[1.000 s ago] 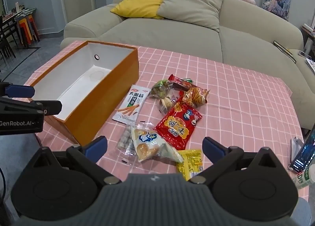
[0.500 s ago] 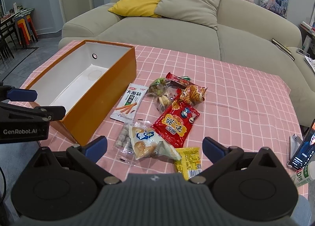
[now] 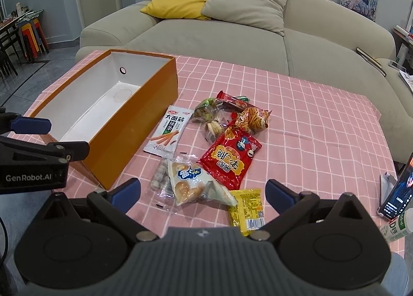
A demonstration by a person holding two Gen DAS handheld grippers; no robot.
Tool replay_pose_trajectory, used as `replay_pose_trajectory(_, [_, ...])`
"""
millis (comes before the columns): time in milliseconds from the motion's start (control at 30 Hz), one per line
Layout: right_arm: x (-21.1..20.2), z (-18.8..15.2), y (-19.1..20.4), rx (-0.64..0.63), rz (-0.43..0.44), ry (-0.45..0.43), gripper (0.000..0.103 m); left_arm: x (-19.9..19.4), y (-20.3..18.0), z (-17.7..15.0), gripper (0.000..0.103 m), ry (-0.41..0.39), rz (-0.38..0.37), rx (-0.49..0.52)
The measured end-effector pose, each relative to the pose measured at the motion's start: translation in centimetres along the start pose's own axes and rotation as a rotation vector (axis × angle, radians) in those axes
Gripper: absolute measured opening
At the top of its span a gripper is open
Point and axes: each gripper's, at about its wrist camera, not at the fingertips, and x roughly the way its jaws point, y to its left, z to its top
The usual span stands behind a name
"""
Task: Organize snacks
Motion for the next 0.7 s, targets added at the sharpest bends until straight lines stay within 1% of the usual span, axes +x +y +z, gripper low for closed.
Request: replay_pose_trajectory(700, [0.02,0.04,0.10,-0.005,0.000,0.006,0.099,0.13,0.13,-0.20,0.082,0.014,0.002,0.001])
